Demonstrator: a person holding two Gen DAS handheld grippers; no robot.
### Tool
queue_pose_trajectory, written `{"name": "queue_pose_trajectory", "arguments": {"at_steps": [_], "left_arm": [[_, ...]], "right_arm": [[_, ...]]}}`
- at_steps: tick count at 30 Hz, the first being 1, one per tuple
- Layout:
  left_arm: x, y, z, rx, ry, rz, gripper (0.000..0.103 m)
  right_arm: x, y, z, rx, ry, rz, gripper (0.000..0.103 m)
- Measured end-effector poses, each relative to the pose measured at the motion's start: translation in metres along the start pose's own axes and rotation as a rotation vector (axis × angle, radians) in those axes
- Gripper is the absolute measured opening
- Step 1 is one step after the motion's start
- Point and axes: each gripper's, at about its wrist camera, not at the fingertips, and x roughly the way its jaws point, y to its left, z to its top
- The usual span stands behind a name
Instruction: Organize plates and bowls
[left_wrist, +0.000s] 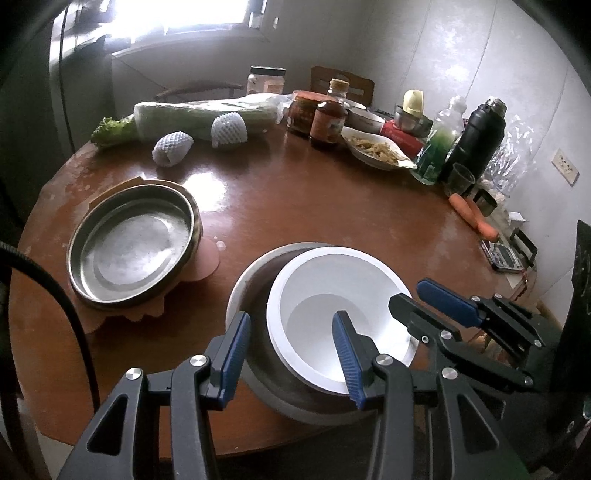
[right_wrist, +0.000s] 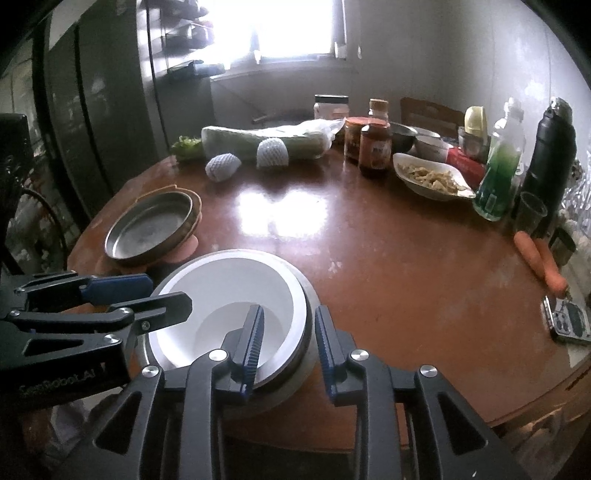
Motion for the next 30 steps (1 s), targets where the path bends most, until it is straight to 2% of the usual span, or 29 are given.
{"name": "queue_pose_trajectory", "arguments": {"at_steps": [5,9,14,25,30], "left_arm": [[-0.006,0.006,0.0,-0.007,-0.015,0.014,0.046],[-0.009,0.015,-0.001,-0.026,-0.019,0.021,0.05],[-0.008,0.029,-0.003,-0.07,-0.006,0.008,0.053],[0.016,0.035,-0.007,-0.115,0.071,-0.067,0.056],[0.028,0.033,-0.007,-0.126,0.099,-0.091,0.056]], "right_arm": [[0.0,0.0,0.001,0.005,-0.002,-0.004,0.032],[0.001,0.0,0.001,0.014,0.0,-0.004,0.041],[0.004,-0.003,0.0,0.034,0.014,-0.003,0.047],[0.021,-0.012,-0.005,0.088,0.073,0.023,0.048],[0.028,-0.012,-0.006,0.11,0.093,0.063,0.049]]}}
